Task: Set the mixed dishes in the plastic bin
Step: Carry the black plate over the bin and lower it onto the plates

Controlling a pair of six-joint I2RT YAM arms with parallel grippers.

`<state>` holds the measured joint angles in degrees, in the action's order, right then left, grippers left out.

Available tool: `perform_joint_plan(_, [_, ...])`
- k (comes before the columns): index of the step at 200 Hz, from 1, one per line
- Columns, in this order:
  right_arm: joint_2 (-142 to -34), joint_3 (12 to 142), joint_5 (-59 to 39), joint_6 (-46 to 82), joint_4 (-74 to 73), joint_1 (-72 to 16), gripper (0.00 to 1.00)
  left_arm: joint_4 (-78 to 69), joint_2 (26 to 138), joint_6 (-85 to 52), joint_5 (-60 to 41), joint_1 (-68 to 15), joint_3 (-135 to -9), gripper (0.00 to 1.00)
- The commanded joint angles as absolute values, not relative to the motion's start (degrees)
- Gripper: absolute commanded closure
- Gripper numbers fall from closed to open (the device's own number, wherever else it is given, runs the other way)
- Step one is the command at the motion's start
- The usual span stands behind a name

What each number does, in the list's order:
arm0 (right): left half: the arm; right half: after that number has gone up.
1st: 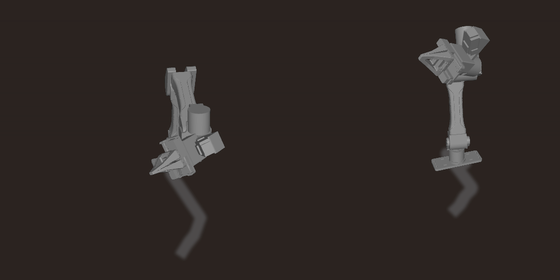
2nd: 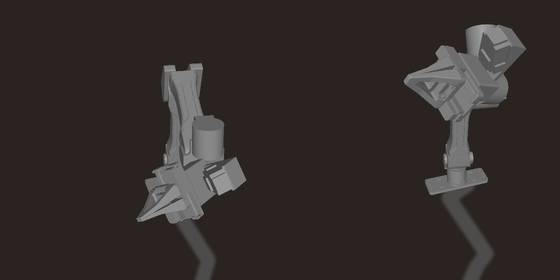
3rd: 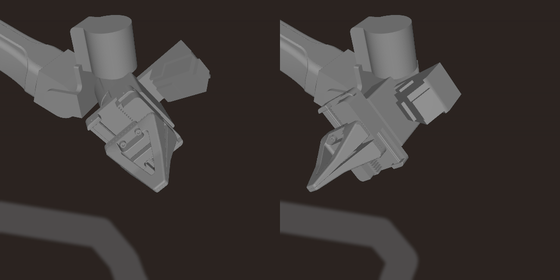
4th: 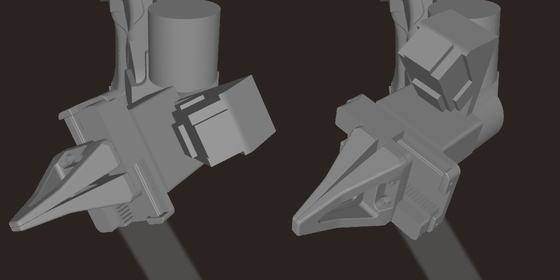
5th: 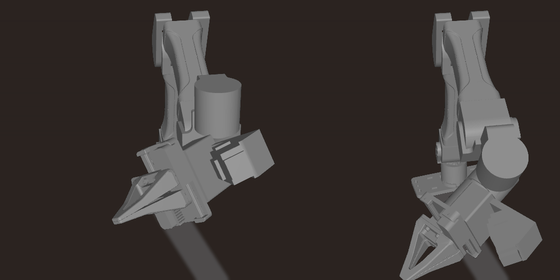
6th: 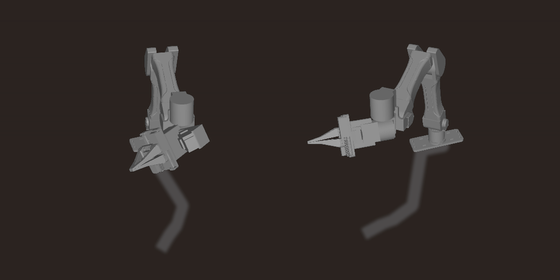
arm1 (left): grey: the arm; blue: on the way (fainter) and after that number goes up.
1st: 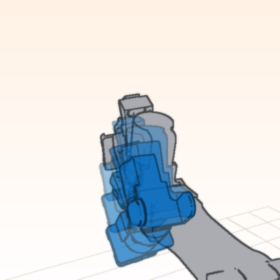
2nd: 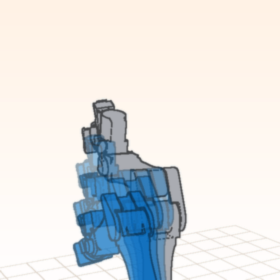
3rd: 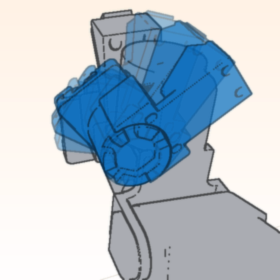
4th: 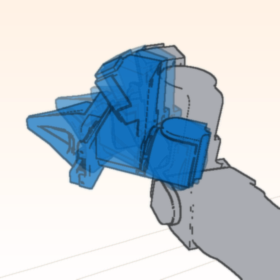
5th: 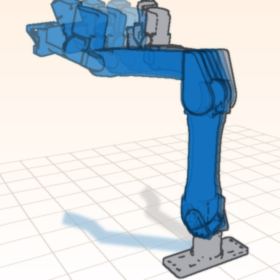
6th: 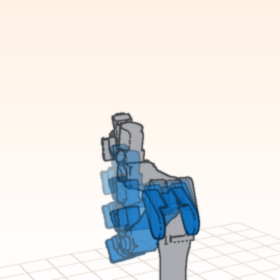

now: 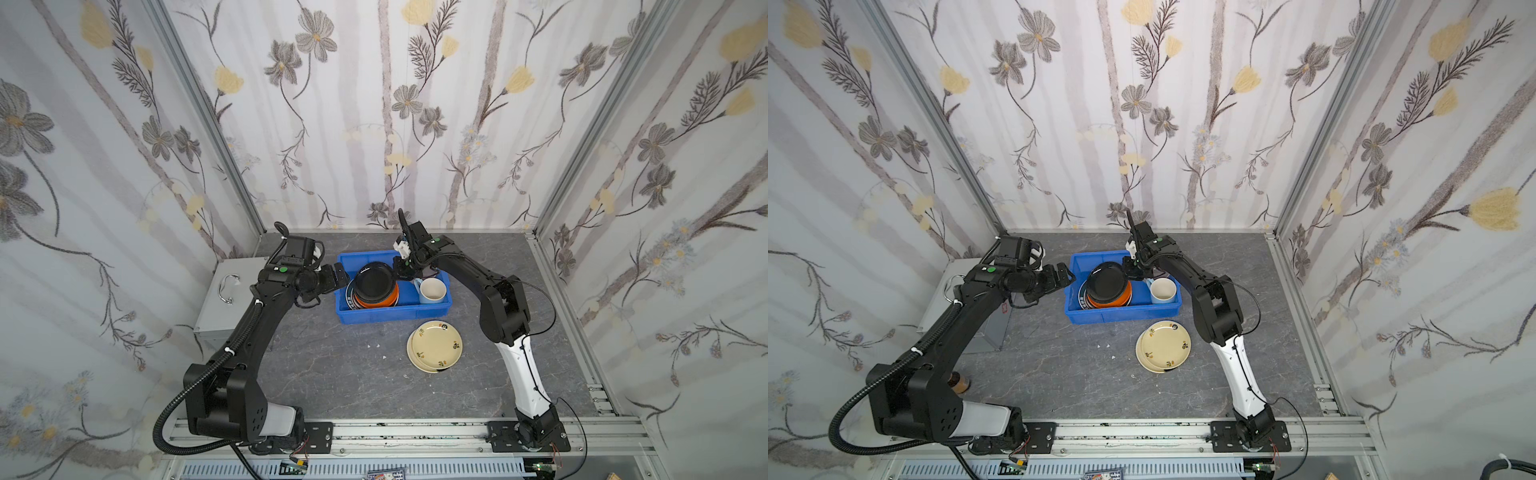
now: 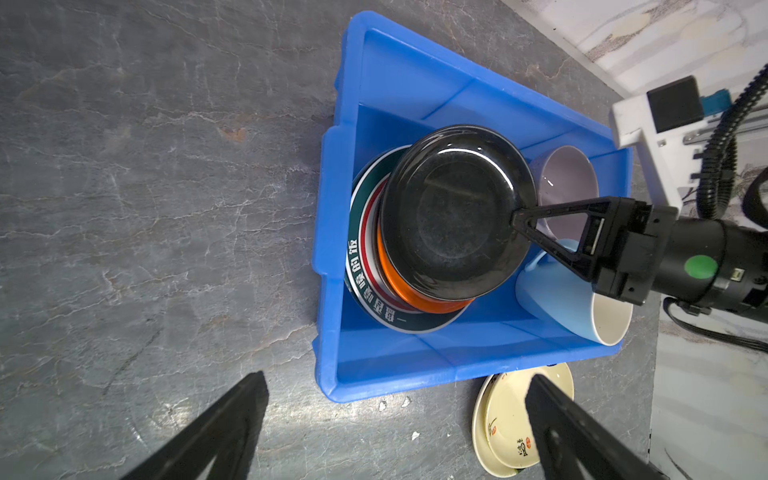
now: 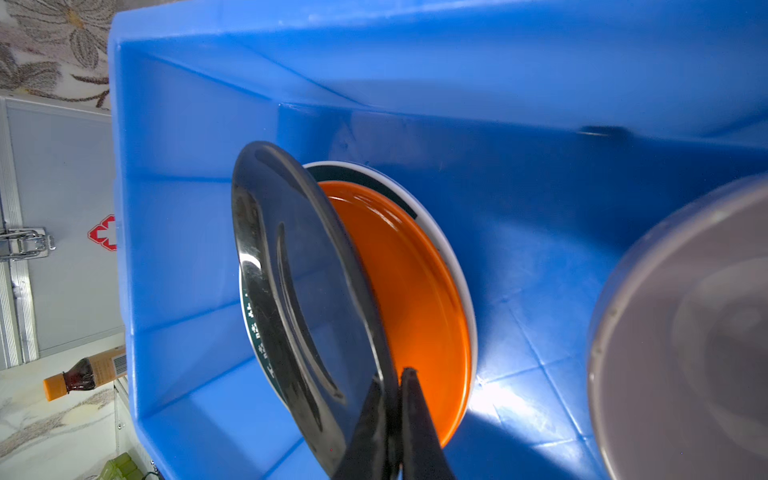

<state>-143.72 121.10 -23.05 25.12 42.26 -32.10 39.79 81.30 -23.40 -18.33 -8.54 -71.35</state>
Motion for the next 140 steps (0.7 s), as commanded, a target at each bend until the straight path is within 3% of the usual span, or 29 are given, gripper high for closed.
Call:
perform_joint_plan(1, [-144.21, 122.04, -24.75, 26.31, 41.50, -32.08, 0.90, 38.40, 83.06, -21.90, -21.11, -8.10, -72.82, 0.00])
perform_joint_plan(25, [-144.62, 122.03, -24.49, 26.32, 42.14, -32.16, 0.86, 38.54, 84.88, -20.91, -22.25, -7.69, -73.95, 0.00])
perform_joint_plan(64, [-144.25, 122.04, -22.92, 25.93, 43.97, -32.47, 0.63, 38.00, 87.69, -20.48, -24.42, -7.05, -75.19, 0.00])
perform_joint_plan(108, [-143.15, 121.96, -21.23, 24.70, 46.60, -33.28, 0.60, 37.38, 89.56, -19.95, -25.95, -6.90, -75.67, 0.00])
perform_joint_plan(140, [-142.75, 122.00, -21.06, 23.88, 47.75, -34.44, 0.46, 36.81, 90.07, -20.21, -27.37, -6.86, -75.33, 0.00])
